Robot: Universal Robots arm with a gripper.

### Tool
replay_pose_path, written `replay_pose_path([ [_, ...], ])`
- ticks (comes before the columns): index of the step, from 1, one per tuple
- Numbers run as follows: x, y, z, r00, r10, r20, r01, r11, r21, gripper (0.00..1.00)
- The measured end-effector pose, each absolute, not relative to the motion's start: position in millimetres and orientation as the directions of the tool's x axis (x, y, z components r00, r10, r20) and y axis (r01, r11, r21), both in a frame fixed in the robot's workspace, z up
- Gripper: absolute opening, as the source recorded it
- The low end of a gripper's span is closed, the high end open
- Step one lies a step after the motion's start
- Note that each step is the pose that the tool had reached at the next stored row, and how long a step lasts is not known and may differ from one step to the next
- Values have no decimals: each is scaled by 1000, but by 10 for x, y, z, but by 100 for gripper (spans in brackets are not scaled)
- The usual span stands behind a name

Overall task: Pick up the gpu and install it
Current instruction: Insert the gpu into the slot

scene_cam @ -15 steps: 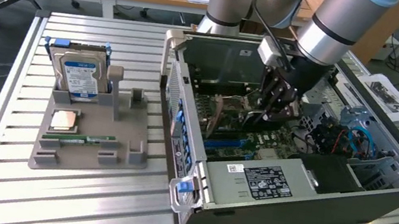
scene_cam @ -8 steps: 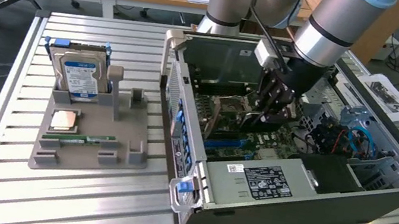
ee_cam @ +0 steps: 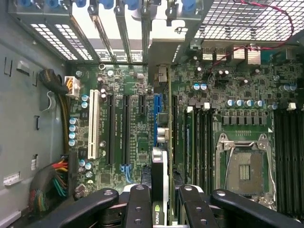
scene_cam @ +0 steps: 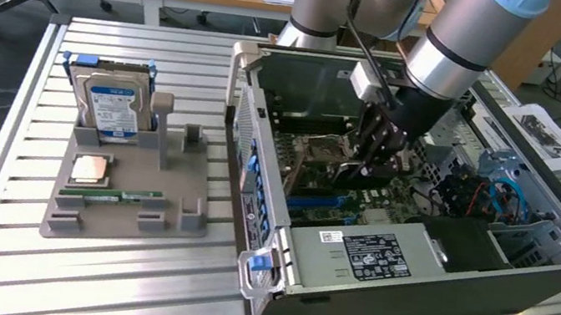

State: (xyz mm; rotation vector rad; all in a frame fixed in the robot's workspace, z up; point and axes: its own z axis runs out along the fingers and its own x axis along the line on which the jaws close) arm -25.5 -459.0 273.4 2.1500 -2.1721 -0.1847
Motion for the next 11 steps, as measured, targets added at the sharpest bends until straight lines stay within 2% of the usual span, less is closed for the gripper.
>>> replay_pose_path([
  [11, -341, -4621, 2693, -11, -1000, -28, -990, 7, 141, 27],
])
